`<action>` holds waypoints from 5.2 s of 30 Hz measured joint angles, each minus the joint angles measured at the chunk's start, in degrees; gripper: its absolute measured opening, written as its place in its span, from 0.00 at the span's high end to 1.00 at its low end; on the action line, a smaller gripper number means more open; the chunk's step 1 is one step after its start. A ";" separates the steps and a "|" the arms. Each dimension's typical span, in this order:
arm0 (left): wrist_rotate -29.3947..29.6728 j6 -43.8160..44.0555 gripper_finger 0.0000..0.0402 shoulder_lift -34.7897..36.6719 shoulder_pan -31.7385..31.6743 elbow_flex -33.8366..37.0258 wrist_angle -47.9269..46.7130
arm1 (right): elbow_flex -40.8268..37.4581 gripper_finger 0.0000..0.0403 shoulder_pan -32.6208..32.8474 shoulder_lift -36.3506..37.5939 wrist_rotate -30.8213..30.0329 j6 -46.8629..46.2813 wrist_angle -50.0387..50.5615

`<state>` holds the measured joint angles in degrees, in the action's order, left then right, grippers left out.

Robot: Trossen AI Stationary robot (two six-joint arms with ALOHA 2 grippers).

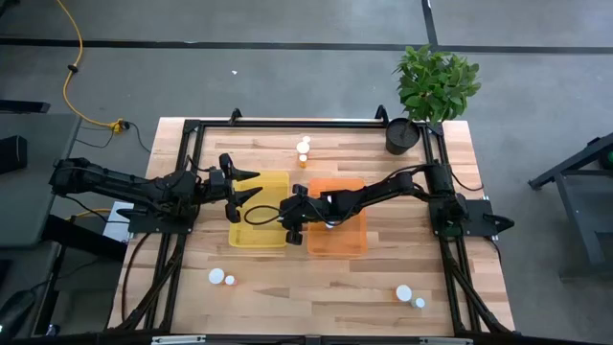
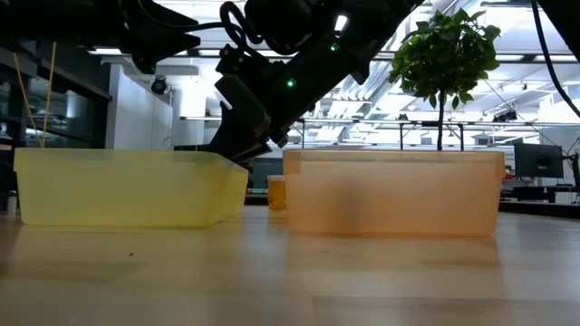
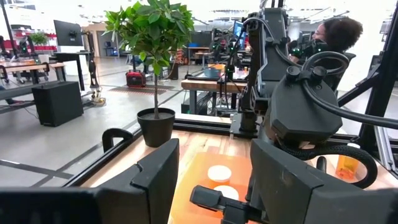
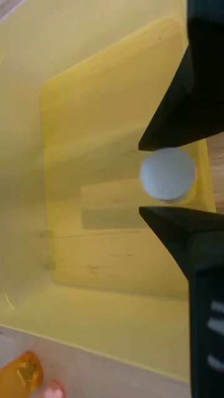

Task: Pick and place medicine bottles into bin by pill shape (circle, oval)
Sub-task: Put the left blue bottle pill into the orange bin, then put the yellow bottle pill into the yellow bin

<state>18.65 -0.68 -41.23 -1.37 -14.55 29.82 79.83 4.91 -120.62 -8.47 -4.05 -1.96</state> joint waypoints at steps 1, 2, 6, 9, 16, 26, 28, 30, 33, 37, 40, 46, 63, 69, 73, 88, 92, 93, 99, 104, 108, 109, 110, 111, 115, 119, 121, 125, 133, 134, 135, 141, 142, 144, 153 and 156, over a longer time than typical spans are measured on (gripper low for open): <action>0.00 0.00 0.53 0.00 0.00 0.00 0.00 | 0.00 0.59 0.00 0.00 0.00 0.00 0.00; 0.00 -0.01 0.53 0.00 0.00 0.00 0.00 | 0.00 0.57 0.00 0.00 0.00 0.00 0.00; 0.00 -0.01 0.53 0.00 0.00 0.00 0.00 | 0.00 0.52 0.00 0.00 0.00 0.00 -0.01; 0.00 0.01 0.53 0.00 0.00 0.00 0.00 | -0.02 0.50 0.00 0.01 0.02 0.26 -0.71; 0.00 -0.01 0.53 -0.02 0.00 0.00 -0.24 | -0.09 0.49 0.40 3.92 0.02 7.16 1.71; -0.05 0.08 0.53 -0.02 0.00 0.00 -1.73 | -11.67 0.49 1.65 15.27 -5.07 9.61 -3.45; -0.04 0.00 0.53 0.00 0.04 0.00 -1.70 | -18.59 0.49 1.27 20.95 -7.62 8.25 -7.22; -0.04 -0.08 0.53 -0.02 0.02 0.00 -1.64 | -25.44 0.49 0.94 27.22 -9.41 6.97 -11.81; -0.04 -0.03 0.53 -0.01 0.02 0.00 -1.23 | -34.56 0.49 0.70 35.87 -9.55 6.32 -18.78; -0.20 0.68 0.53 -0.02 0.04 0.00 -1.67 | -43.75 0.49 0.81 45.51 -8.63 8.27 -30.06; -1.31 0.36 0.53 -0.02 0.04 0.00 -1.74 | -49.17 0.49 0.81 50.20 -7.41 9.15 -36.33; -1.36 -0.54 0.53 -0.02 0.00 0.00 -1.51 | -54.60 0.49 0.81 54.80 -7.34 8.81 -43.36; -2.04 -0.27 0.53 -0.02 0.00 0.00 -1.51 | -54.12 0.49 0.81 54.24 -7.56 8.59 -43.31; -5.11 2.28 0.53 -0.02 0.00 0.00 -1.73 | -54.12 0.49 0.81 54.25 -7.58 8.59 -43.28; -9.86 5.19 0.49 -0.02 0.00 0.00 -1.27 | -54.12 0.49 0.81 54.23 -7.58 8.59 -43.25; -18.60 11.03 0.22 -1.37 12.22 -4.14 -2.29 | -54.10 0.49 0.72 54.23 -7.61 8.59 -43.15; -10.36 13.61 0.22 -5.48 22.19 -10.53 -14.49 | -54.10 0.49 0.70 54.23 -7.61 8.57 -43.04; -7.61 15.19 0.22 -7.03 24.93 -12.42 -18.59 | -54.10 0.49 0.72 54.23 -7.61 8.59 -43.02; 4.52 24.06 0.22 -19.86 39.99 -24.50 -39.64 | -54.08 0.49 0.70 54.23 -7.63 8.57 -42.82; 11.76 25.93 0.22 -28.92 47.19 -32.61 -52.60 | -54.07 0.49 0.70 54.23 -7.63 8.57 -42.69; 13.92 29.16 0.22 -34.38 50.06 -35.42 -56.29 | -54.07 0.49 0.70 54.23 -7.63 8.58 -42.70; 13.72 29.68 0.22 -35.63 50.50 -35.81 -56.92 | -54.07 0.49 0.70 54.23 -7.63 8.58 -42.69; 13.54 30.31 0.22 -36.76 50.92 -36.03 -57.47 | -54.07 0.49 0.70 54.23 -7.63 8.57 -42.64; 13.05 31.21 0.22 -37.82 51.26 -36.11 -58.27 | -54.07 0.49 0.70 54.23 -7.63 8.57 -42.64; 9.62 36.94 0.22 -40.95 51.87 -36.13 -62.82 | -54.07 0.49 0.70 54.21 -7.63 8.59 -42.32; 5.60 43.99 0.22 -42.25 51.82 -36.13 -66.64 | -54.07 0.49 0.70 54.21 -7.63 8.58 -41.97; 5.61 45.71 0.22 -42.66 51.82 -36.13 -67.30 | -54.07 0.49 0.70 54.21 -7.63 8.57 -41.97; 5.81 46.15 0.22 -43.38 51.82 -36.15 -67.78 | -54.07 0.49 0.70 54.21 -7.63 8.57 -41.89; 2.74 46.11 0.22 -48.07 51.81 -36.15 -68.26 | -54.07 0.49 0.70 54.21 -7.64 8.57 -41.57; 2.71 46.13 0.22 -48.64 51.82 -36.15 -68.45 | -54.07 0.49 0.70 54.21 -7.63 8.57 -41.57; 2.67 46.15 0.22 -49.10 51.82 -36.15 -68.65 | -54.07 0.49 0.70 54.21 -7.64 8.57 -41.57; 2.75 46.13 0.22 -49.81 51.63 -36.13 -68.66 | -54.07 0.49 0.70 54.21 -7.65 8.57 -41.57; 2.78 46.13 0.22 -49.81 51.63 -36.13 -68.70 | -54.07 0.49 0.70 54.21 -7.65 8.57 -41.57; 2.78 46.13 0.23 -49.79 51.63 -36.13 -68.74 | -54.07 0.49 0.70 54.21 -7.65 8.57 -41.58; 5.67 44.58 0.37 -49.78 51.58 -39.22 -71.11 | -54.07 0.49 0.70 54.21 -7.65 8.57 -41.59; 5.90 43.55 0.42 -49.75 51.58 -40.32 -72.49 | -54.07 0.49 0.70 54.21 -7.65 8.55 -41.58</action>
<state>24.56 42.87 -90.98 50.22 -54.86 -42.67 25.76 5.61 -66.41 -16.12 4.49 -43.54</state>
